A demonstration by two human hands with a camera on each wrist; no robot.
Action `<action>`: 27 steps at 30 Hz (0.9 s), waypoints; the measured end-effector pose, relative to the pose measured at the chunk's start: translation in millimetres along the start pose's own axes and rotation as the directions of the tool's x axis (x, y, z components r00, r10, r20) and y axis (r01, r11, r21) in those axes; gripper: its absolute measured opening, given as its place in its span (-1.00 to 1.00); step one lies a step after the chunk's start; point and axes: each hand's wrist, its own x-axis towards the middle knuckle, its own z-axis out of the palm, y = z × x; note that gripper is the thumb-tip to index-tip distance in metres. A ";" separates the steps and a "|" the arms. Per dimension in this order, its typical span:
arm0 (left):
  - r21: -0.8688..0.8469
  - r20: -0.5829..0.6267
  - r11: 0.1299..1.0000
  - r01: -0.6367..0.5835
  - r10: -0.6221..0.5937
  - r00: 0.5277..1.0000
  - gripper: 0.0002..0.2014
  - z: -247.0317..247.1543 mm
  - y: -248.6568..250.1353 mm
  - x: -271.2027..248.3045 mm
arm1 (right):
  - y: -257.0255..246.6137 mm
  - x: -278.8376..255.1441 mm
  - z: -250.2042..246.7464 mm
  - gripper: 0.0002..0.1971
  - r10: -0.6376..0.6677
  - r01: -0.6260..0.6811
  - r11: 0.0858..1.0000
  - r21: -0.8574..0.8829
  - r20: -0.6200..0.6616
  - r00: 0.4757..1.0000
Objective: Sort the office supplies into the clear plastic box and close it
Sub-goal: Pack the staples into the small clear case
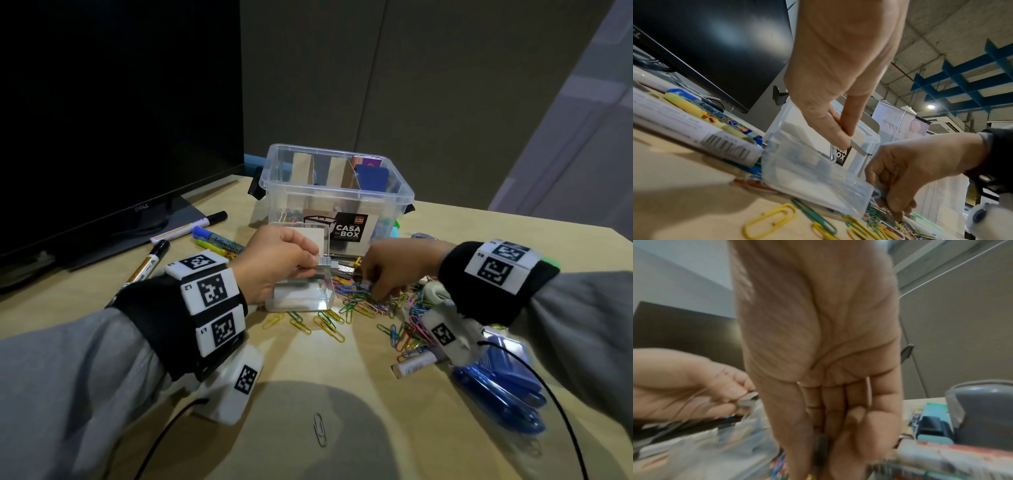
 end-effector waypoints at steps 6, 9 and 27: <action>0.008 0.001 1.000 -0.004 0.004 1.000 -0.82 -0.5 1.3 -0.6 | 14.5 -7.2 -10.2 -0.92 0.008 0.026 0.981 0.190 -0.179 0.984; 0.014 -0.002 1.000 -0.006 0.006 1.000 -0.82 1.1 1.8 -1.4 | 17.3 -7.9 -13.7 -0.89 0.019 0.004 0.990 0.138 -0.163 0.987; -0.071 0.004 0.996 0.051 -0.051 0.999 -0.83 1.8 2.4 -0.6 | -9.5 -14.4 -7.0 -0.82 0.068 0.433 0.622 0.652 -0.596 0.800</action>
